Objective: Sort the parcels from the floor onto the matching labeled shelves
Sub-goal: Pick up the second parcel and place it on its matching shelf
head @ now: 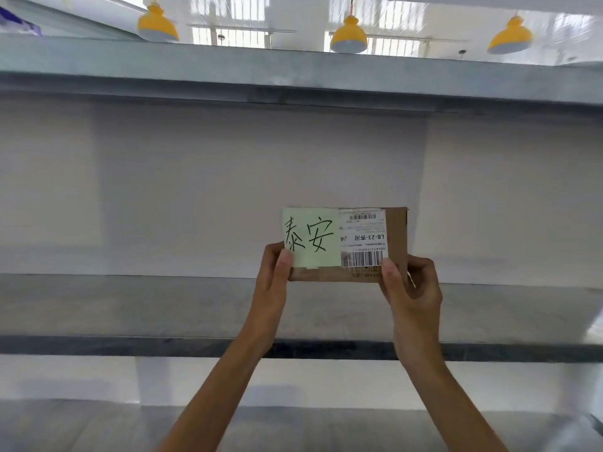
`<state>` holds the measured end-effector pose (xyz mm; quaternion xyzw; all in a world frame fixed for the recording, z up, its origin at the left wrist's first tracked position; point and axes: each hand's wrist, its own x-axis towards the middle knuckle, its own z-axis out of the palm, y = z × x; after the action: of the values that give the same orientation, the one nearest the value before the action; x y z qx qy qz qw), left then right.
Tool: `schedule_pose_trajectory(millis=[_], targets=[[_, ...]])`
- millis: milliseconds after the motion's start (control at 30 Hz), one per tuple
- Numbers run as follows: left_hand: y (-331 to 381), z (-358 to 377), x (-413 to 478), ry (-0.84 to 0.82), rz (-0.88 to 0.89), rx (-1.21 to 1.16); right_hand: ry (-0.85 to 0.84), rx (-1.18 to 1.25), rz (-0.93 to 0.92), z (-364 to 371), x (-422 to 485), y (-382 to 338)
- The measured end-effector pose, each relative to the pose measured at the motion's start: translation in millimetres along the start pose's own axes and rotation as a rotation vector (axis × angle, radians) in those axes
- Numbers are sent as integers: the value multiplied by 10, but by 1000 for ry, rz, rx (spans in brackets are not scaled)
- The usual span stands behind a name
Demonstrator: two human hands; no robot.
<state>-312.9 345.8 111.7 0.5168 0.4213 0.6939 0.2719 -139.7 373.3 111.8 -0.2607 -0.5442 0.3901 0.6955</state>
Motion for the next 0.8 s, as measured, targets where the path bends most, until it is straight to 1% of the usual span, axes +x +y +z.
schedule_pose_trajectory(millis=[133, 267, 367, 433, 533, 667, 800], targets=[[31, -42, -128, -61, 1, 59, -14, 21, 45, 37, -24, 57], [73, -183, -330, -38, -3, 88, -50, 69, 56, 199, -92, 48], [153, -380, -444, 30, -10, 91, -92, 92, 79, 400, -228, 34], [229, -557, -496, 102, 5, 91, -156, 106, 104, 557, -324, 26], [342, -859, -579, 158, 14, 141, -242, 114, 121, 824, -464, -18], [461, -1348, -745, 226, 53, 264, -270, 101, 129, 1174, -698, -91], [627, -1920, -970, 291, 75, 360, -272, 151, 140, 1623, -1079, -149]])
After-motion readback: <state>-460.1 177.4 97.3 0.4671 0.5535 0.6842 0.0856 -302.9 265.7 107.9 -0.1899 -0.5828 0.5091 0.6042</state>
